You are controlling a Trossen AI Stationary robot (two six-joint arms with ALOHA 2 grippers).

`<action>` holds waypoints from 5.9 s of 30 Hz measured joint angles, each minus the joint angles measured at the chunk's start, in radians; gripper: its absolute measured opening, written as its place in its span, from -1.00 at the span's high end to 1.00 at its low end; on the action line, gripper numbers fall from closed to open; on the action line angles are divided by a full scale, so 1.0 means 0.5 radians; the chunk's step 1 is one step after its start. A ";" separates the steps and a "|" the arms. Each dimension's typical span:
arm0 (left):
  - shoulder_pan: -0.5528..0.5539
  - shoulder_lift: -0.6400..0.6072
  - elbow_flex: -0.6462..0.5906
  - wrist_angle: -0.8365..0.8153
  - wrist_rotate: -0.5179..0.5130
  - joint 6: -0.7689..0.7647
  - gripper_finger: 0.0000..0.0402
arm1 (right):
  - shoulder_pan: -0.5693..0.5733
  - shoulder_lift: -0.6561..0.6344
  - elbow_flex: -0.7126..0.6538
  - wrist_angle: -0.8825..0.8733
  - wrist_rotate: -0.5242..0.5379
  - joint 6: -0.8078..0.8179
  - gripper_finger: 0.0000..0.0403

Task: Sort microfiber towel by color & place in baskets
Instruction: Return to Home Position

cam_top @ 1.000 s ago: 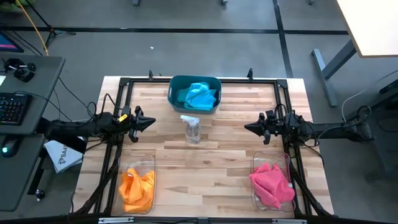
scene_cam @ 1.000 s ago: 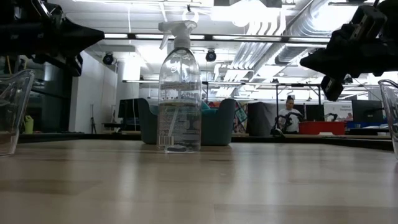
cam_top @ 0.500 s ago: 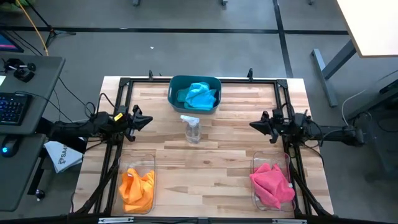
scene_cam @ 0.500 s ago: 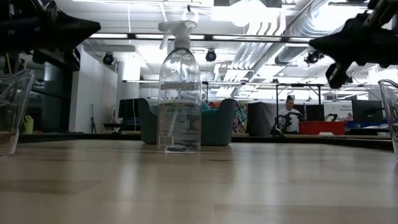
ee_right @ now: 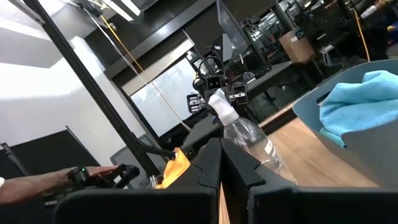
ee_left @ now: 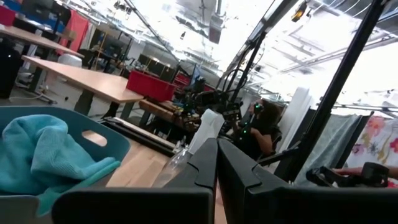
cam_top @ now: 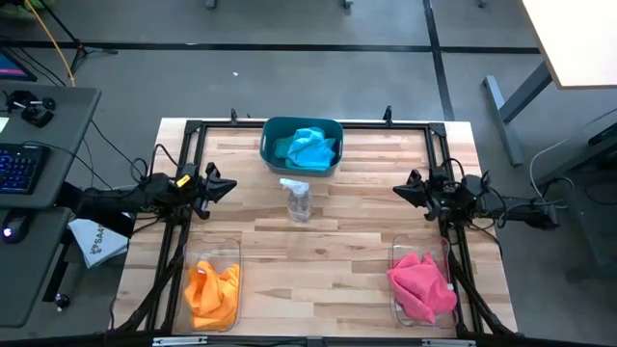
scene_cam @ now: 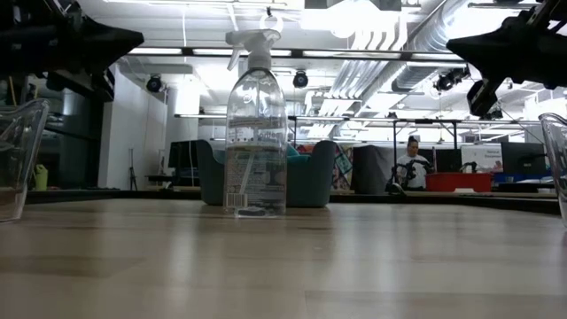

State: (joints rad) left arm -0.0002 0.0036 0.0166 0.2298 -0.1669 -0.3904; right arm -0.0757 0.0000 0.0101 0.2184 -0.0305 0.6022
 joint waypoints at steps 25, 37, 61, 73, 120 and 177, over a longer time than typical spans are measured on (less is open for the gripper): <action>0.000 0.001 -0.009 -0.016 0.000 0.000 1.00 | 0.000 0.028 -0.002 -0.046 0.000 0.000 1.00; 0.000 0.007 -0.009 -0.017 0.000 0.000 1.00 | 0.000 0.027 -0.002 -0.055 0.000 0.000 1.00; 0.000 0.007 -0.009 -0.017 0.000 0.000 1.00 | 0.000 0.027 -0.002 -0.055 0.000 -0.004 1.00; 0.000 0.007 -0.009 -0.017 0.000 0.000 1.00 | -0.003 0.028 -0.003 -0.120 0.007 -0.962 1.00; -0.001 0.007 -0.009 -0.017 0.000 0.000 1.00 | -0.003 0.028 0.002 -0.416 0.010 -0.923 1.00; -0.001 0.007 -0.010 -0.017 0.000 0.000 1.00 | -0.003 0.028 0.003 -0.417 0.009 -0.923 1.00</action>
State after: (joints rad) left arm -0.0006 0.0071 0.0116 0.2214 -0.1669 -0.3904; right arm -0.0772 0.0139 0.0116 0.0101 -0.0258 0.1406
